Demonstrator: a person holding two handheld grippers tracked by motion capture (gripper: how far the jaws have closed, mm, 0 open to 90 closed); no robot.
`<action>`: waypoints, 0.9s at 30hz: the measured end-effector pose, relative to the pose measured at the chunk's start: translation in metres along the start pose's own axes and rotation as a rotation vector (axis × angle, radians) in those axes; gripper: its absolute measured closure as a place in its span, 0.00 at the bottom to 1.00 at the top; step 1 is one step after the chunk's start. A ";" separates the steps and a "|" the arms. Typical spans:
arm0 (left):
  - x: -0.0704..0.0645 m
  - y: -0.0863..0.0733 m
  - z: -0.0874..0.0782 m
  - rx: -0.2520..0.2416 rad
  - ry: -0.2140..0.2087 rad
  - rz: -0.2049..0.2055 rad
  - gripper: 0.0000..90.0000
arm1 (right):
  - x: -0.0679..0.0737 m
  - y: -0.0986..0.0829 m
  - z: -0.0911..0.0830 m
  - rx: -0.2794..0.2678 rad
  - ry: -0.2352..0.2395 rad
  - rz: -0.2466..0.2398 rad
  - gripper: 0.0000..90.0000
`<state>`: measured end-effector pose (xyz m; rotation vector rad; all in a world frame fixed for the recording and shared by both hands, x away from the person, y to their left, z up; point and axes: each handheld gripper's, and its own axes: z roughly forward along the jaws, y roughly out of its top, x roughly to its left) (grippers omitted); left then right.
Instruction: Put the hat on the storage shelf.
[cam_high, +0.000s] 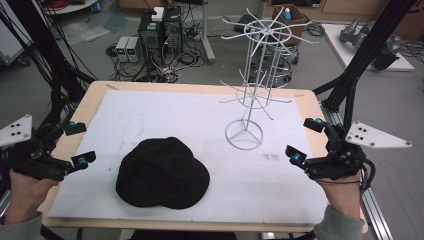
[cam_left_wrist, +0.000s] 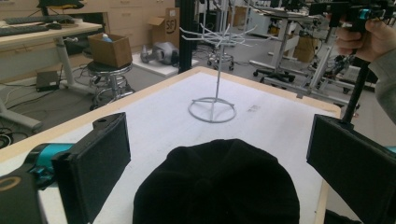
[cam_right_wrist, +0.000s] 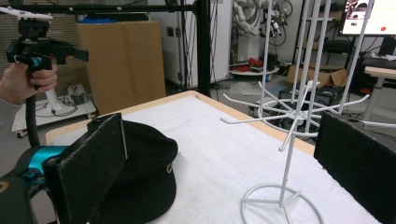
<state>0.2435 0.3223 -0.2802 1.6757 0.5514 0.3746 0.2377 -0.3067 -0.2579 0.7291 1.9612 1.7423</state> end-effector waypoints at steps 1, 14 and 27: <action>0.000 0.000 0.000 -0.001 0.000 -0.003 0.07 | 0.000 0.000 0.000 0.001 0.000 0.002 0.02; 0.008 -0.011 0.010 0.031 -0.019 -0.028 0.07 | 0.001 -0.001 0.005 0.009 0.004 0.000 0.02; -0.003 -0.022 0.048 0.091 -0.060 -0.025 0.07 | 0.005 -0.002 0.008 0.016 0.012 -0.010 0.02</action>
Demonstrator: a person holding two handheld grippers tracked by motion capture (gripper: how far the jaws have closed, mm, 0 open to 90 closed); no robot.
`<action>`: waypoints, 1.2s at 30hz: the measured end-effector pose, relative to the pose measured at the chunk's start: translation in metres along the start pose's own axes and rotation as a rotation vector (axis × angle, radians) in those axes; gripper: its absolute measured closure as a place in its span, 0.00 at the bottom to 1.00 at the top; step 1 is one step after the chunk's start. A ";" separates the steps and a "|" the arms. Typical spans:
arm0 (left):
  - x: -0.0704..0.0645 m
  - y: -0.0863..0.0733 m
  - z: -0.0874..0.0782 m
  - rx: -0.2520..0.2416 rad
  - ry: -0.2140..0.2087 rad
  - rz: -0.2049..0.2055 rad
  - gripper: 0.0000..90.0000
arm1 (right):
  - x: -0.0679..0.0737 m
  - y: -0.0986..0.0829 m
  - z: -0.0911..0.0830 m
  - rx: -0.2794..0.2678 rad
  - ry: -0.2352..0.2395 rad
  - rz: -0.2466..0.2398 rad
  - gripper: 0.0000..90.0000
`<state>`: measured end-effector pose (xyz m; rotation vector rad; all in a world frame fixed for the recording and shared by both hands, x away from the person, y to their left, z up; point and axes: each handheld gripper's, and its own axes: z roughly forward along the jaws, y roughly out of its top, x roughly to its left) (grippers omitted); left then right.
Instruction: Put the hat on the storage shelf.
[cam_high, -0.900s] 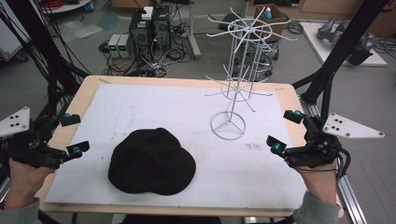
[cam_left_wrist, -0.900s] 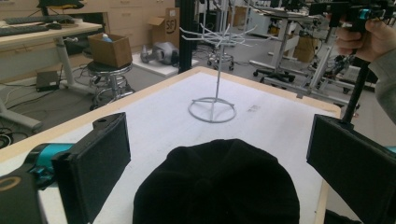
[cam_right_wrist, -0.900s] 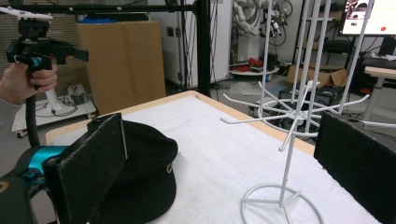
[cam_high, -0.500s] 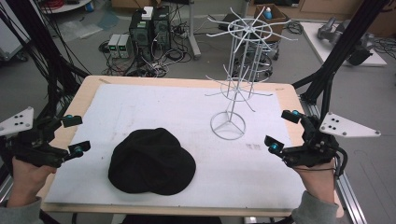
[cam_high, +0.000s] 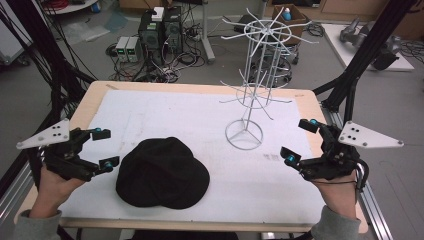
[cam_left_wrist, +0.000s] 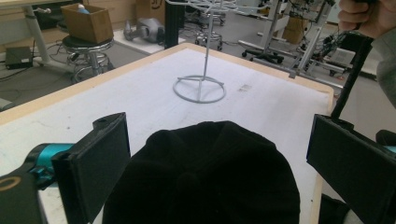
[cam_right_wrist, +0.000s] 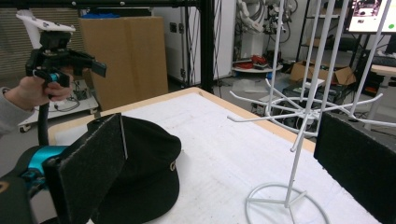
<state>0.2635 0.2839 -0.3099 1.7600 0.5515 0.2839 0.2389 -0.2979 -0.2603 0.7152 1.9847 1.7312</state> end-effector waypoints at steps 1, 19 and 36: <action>0.000 0.000 0.000 0.000 0.000 0.000 0.07 | 0.000 0.000 0.000 -0.001 -0.001 0.001 0.02; 0.001 -0.007 0.039 0.044 -0.027 0.014 0.10 | 0.007 -0.006 -0.014 0.022 -0.033 0.010 0.02; 0.018 -0.037 0.066 0.125 -0.013 0.009 0.11 | 0.009 -0.008 -0.022 0.020 -0.026 0.025 0.02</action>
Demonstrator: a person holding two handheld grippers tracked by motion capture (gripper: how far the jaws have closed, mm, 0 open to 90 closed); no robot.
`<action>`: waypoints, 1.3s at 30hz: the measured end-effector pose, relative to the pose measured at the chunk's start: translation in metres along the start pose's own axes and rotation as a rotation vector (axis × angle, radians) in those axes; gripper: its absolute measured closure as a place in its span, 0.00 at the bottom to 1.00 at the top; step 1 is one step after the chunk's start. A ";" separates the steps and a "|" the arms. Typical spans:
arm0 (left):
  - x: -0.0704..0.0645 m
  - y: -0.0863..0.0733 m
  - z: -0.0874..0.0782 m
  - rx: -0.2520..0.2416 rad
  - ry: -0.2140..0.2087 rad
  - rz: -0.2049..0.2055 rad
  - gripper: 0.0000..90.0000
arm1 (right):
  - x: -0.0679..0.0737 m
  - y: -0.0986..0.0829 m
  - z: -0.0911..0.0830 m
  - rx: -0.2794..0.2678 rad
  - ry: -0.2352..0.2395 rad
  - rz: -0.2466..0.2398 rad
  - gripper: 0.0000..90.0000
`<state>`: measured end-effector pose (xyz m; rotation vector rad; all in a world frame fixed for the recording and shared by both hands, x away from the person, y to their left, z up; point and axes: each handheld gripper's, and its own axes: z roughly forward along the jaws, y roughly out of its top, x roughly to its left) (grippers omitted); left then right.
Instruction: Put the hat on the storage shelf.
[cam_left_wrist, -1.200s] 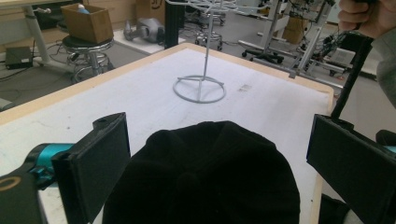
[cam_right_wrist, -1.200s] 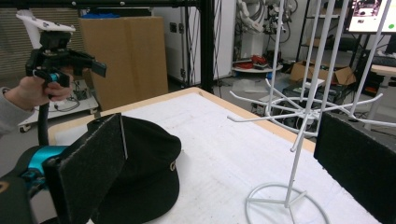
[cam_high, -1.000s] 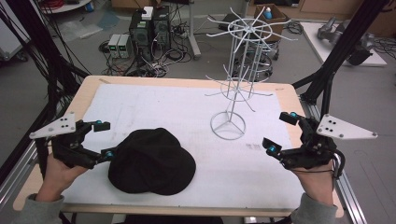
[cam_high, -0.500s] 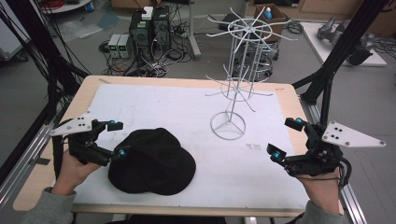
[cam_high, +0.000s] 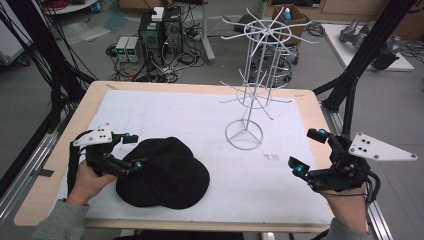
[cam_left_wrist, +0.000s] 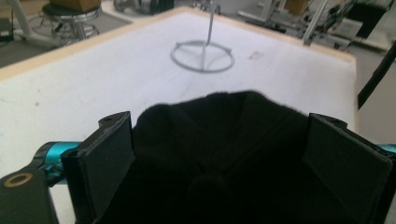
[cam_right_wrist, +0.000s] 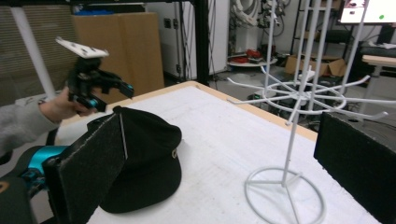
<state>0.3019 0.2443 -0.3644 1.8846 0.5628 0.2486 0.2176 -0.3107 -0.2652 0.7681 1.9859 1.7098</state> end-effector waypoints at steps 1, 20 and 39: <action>0.000 -0.002 0.002 0.004 0.003 -0.002 0.11 | 0.000 0.000 0.000 -0.002 0.002 0.000 0.02; 0.002 -0.019 0.013 0.063 0.010 -0.002 0.15 | -0.001 -0.001 0.009 0.018 0.015 0.000 0.01; 0.006 -0.024 0.010 0.080 -0.047 -0.004 0.66 | -0.001 0.000 0.011 0.018 0.024 0.003 0.02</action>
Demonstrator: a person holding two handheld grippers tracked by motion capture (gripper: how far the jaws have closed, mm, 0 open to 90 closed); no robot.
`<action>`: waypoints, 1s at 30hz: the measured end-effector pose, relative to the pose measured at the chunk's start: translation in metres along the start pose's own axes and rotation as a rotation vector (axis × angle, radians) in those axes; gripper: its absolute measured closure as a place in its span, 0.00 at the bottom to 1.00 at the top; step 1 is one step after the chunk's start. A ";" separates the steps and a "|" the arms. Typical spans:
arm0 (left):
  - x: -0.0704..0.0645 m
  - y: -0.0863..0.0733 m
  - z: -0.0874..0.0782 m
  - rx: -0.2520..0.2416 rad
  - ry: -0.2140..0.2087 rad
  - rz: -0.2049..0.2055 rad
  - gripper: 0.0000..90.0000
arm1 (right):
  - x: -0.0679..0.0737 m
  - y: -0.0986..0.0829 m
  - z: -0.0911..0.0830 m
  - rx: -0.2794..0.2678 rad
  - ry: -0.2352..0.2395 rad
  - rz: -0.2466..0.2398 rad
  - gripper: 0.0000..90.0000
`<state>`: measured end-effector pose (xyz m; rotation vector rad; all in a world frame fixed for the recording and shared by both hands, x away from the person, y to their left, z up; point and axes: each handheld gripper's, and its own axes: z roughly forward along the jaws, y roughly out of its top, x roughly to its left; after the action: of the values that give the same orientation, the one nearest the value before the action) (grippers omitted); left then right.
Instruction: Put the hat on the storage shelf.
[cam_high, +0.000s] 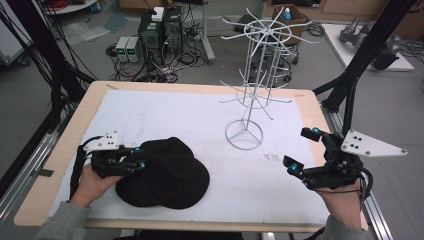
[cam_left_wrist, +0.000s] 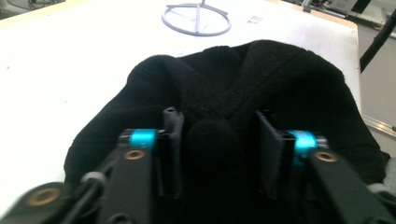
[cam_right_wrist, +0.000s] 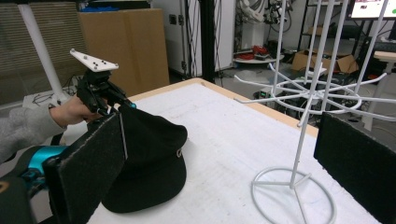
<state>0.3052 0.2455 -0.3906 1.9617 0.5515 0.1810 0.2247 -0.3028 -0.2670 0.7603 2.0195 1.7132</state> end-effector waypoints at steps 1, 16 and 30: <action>-0.001 0.000 0.000 0.002 -0.004 -0.003 0.69 | 0.000 0.000 0.000 -0.001 -0.001 -0.001 0.02; 0.002 0.001 -0.003 -0.007 -0.026 -0.012 0.77 | -0.001 -0.001 0.001 0.004 0.001 0.000 0.02; -0.012 0.024 -0.009 -0.008 -0.024 -0.023 0.78 | -0.002 -0.003 0.004 0.007 0.000 0.009 0.01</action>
<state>0.2985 0.2391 -0.3635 1.9467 0.5568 0.1447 0.2284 -0.3019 -0.2705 0.7731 2.0261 1.7115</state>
